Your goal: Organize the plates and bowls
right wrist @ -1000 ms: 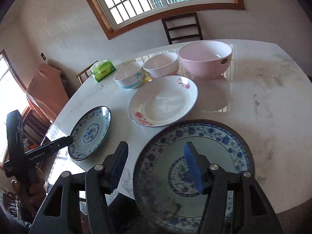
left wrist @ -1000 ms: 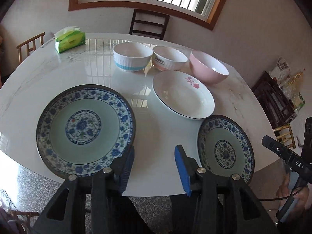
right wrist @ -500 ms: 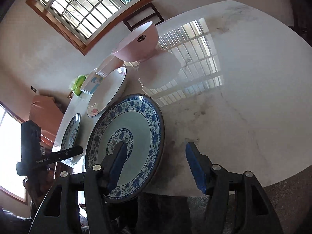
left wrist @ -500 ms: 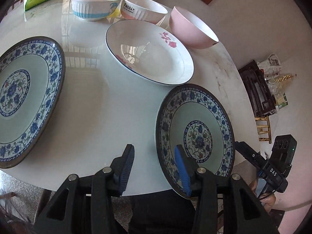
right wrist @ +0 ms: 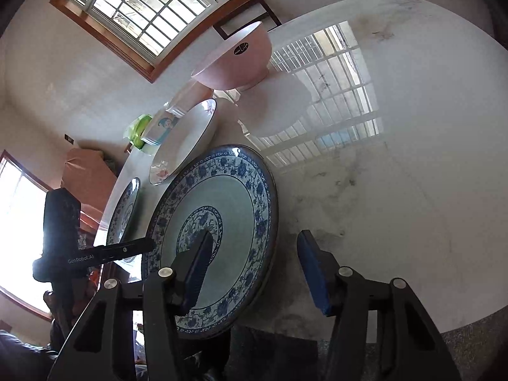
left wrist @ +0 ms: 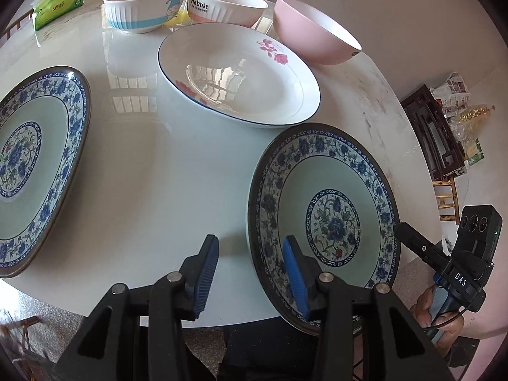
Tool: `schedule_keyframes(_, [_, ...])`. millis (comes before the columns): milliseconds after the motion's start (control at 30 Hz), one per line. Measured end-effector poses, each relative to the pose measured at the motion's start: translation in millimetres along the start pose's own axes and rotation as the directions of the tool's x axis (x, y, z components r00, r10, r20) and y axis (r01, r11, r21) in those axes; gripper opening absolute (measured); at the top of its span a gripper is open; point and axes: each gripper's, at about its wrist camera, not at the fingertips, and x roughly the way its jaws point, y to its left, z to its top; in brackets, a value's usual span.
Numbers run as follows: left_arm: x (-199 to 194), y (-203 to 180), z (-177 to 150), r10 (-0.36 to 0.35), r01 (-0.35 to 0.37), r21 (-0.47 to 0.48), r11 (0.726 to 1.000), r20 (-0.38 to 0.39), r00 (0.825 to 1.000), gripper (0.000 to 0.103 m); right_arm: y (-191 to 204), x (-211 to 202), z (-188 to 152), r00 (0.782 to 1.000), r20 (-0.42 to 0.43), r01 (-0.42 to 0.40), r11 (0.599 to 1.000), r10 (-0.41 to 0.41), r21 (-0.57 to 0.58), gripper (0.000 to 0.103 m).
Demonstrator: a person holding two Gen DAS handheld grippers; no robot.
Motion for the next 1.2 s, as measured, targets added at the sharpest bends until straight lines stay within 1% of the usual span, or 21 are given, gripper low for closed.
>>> schedule_keyframes(133, [2, -7, -2, 0.018, -0.018, 0.032, 0.999, -0.001, 1.000, 0.042, 3, 3, 0, 1.000, -0.010, -0.010, 1.000, 0.010, -0.013, 0.052])
schedule_keyframes(233, [4, -12, -4, 0.004, -0.003, 0.053, 0.999, -0.010, 1.000, 0.042, 4, 4, -1, 1.000, -0.013, -0.015, 1.000, 0.015, -0.014, 0.050])
schedule_keyframes(267, [7, -15, -4, -0.010, 0.011, 0.061, 0.998, -0.019, 1.000, 0.034, 4, 5, -1, 1.000, -0.016, -0.017, 1.000, 0.017, -0.015, 0.048])
schedule_keyframes(300, [7, -17, -5, 0.000, 0.001, 0.070, 0.998, -0.014, 1.000, 0.032, 4, 6, -1, 1.000, -0.021, -0.020, 1.000, 0.020, -0.017, 0.045])
schedule_keyframes(333, [7, -18, -5, 0.020, -0.020, 0.078, 0.997, -0.009, 1.000, 0.030, 4, 7, -2, 1.000, -0.020, -0.020, 1.000, 0.019, -0.019, 0.043])
schedule_keyframes(367, [7, -18, -6, 0.037, -0.037, 0.082, 0.996, -0.001, 0.999, 0.025, 5, 7, -2, 1.000, -0.019, -0.013, 1.000, 0.012, -0.023, 0.041])
schedule_keyframes(467, [6, -12, -6, 0.018, -0.018, 0.044, 0.999, 0.009, 1.000, 0.022, 4, 7, -2, 1.000, -0.011, 0.029, 0.999, -0.029, -0.036, 0.030])
schedule_keyframes(533, [6, -14, -6, 0.029, -0.031, 0.055, 0.998, 0.020, 0.999, 0.022, 0, 6, -2, 0.999, -0.006, 0.053, 0.998, -0.053, -0.033, 0.016])
schedule_keyframes(600, [6, -16, -8, 0.041, -0.043, 0.061, 0.997, 0.028, 0.999, 0.023, -5, 6, -3, 0.999, 0.000, 0.047, 0.999, -0.047, -0.015, 0.015])
schedule_keyframes(700, [6, -15, -10, 0.038, -0.040, 0.055, 0.998, 0.033, 0.999, 0.023, -2, 5, -6, 0.998, 0.011, 0.059, 0.998, -0.058, -0.026, 0.015])
schedule_keyframes(833, [5, -16, -12, 0.050, -0.053, 0.058, 0.997, 0.044, 0.998, 0.023, -1, 4, -9, 0.998, 0.016, 0.058, 0.998, -0.057, -0.020, 0.015])
schedule_keyframes(1000, [0, -17, -14, 0.070, -0.075, 0.069, 0.995, 0.066, 0.995, 0.023, 3, 3, -13, 0.998, 0.008, 0.058, 0.998, -0.058, -0.017, 0.015])
schedule_keyframes(1200, [-6, -10, -19, 0.079, -0.083, 0.048, 0.995, 0.077, 0.994, 0.023, 8, 3, -22, 0.999, -0.005, 0.040, 0.999, -0.040, -0.002, 0.015])
